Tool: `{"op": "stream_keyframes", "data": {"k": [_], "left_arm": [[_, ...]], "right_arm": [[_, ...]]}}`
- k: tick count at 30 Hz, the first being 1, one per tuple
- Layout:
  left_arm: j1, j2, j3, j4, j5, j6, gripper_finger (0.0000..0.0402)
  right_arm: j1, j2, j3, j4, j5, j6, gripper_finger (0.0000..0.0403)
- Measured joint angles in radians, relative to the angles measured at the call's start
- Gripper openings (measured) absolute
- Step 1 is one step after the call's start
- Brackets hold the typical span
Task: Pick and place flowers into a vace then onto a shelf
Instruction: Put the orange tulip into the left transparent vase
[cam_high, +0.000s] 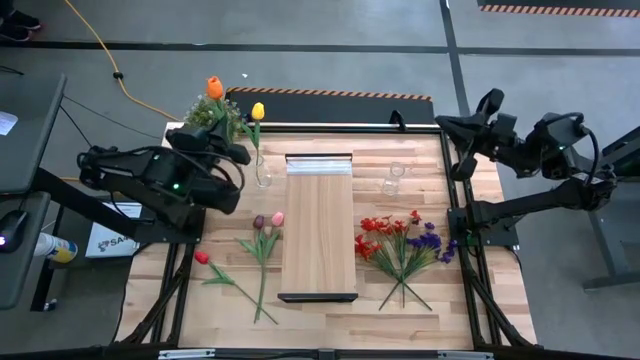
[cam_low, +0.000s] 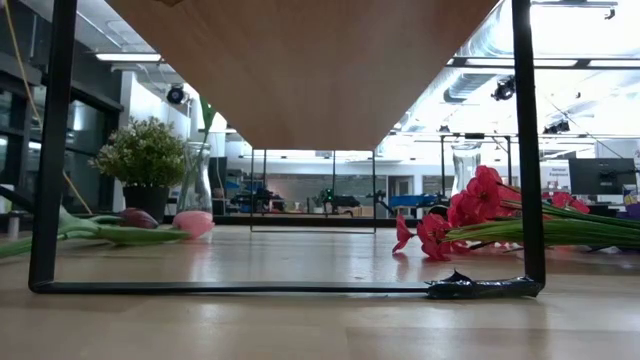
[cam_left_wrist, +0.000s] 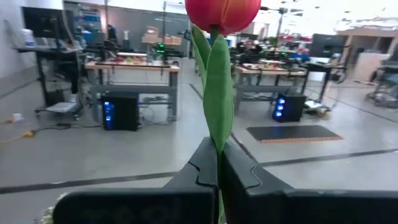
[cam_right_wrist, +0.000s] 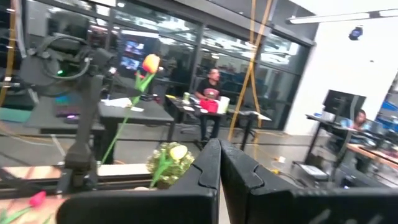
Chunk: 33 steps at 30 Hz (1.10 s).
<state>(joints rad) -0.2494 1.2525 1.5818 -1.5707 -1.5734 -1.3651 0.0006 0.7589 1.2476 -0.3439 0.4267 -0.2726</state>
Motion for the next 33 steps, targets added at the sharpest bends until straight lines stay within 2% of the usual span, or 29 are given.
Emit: {"op": "stream_keyframes", "data": {"k": [7, 20, 33], "left_arm": [[0.099, 0.027, 0.000, 0.000, 0.000, -0.010, 0.0032], [0.298, 0.097, -0.002, 0.009, 0.003, -0.114, 0.0032], [0.336, 0.144, -0.144, 0.036, 0.004, -0.272, 0.0032]], "right_arm": [[0.000, 0.000, 0.000, -0.001, 0.074, 0.009, 0.0000], [0.000, 0.000, 0.000, -0.003, 0.076, 0.005, 0.0000], [0.000, 0.000, 0.000, -0.013, 0.076, -0.001, 0.0000]]}}
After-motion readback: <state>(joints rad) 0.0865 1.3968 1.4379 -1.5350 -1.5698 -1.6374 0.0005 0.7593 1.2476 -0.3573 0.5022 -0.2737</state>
